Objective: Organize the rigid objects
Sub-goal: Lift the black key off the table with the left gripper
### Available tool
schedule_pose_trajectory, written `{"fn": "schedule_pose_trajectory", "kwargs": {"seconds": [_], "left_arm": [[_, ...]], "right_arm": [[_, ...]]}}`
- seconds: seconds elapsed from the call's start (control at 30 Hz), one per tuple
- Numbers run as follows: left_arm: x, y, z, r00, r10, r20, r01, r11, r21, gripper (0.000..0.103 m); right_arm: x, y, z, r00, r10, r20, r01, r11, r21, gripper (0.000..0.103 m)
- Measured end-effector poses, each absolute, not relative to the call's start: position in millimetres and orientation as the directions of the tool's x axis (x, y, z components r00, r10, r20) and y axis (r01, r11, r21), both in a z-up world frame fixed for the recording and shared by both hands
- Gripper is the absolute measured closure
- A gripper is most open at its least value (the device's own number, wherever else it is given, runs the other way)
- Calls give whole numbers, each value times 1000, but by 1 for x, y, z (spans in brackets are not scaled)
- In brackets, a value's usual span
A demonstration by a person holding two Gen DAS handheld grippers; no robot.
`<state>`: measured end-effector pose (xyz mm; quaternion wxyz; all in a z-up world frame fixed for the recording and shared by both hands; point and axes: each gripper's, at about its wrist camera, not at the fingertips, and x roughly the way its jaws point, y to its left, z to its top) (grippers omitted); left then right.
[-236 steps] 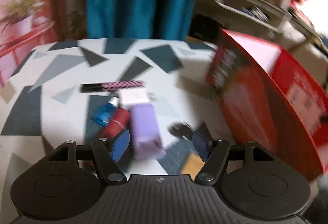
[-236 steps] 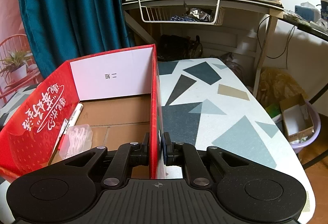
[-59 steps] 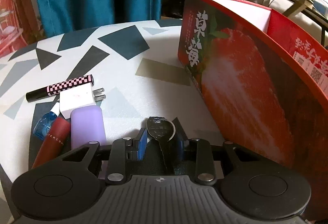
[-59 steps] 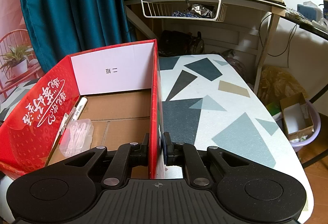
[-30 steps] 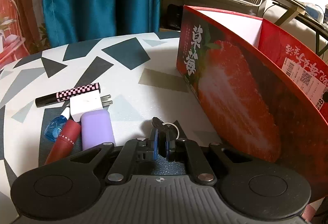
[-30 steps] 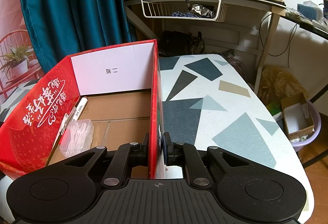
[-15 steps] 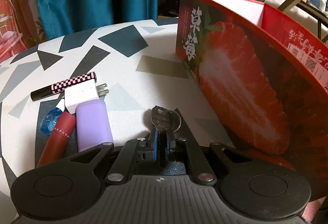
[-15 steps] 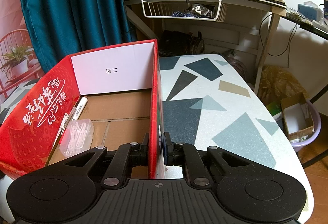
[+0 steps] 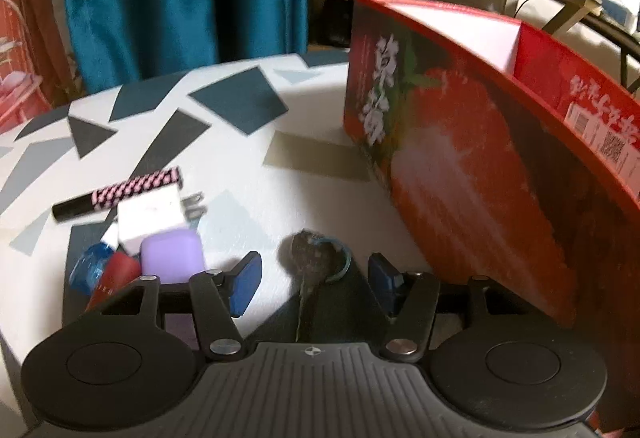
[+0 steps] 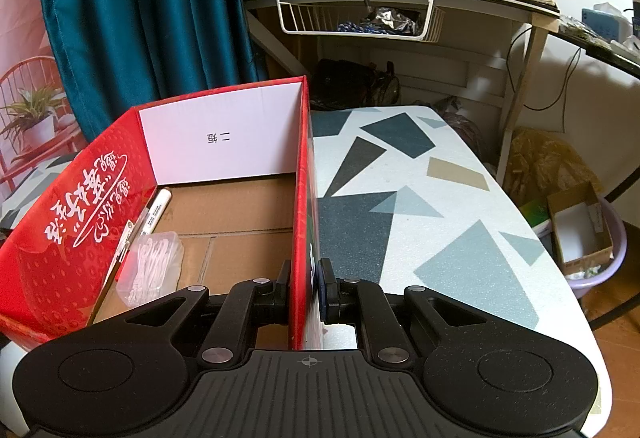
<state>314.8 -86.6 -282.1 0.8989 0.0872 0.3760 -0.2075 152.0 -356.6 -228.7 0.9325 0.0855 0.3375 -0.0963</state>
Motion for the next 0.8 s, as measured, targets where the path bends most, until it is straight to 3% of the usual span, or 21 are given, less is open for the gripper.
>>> {"fn": "schedule_pose_trajectory", "kwargs": {"seconds": [0.27,0.4,0.67,0.73,0.8], "left_arm": [[319,-99,-293,631,-302,-715,480,876,53,49],[319,-96,-292,625,-317,-713,492,870,44,70],[307,-97,-285,668,-320,-672,513,852,105,79],[305,-94,-279,674,-333,-660,511,855,91,94],[305,-93,-278,665,-333,-669,512,855,83,94]], "right_arm": [[153,-356,-229,754,-120,-646,234,968,93,92],[153,-357,-229,756,-117,-644,233,968,98,92],[153,-358,-230,757,-116,-643,234,967,101,92],[153,-358,-230,757,-116,-643,234,967,100,92],[153,-358,-230,757,-116,-643,234,967,101,92]]}}
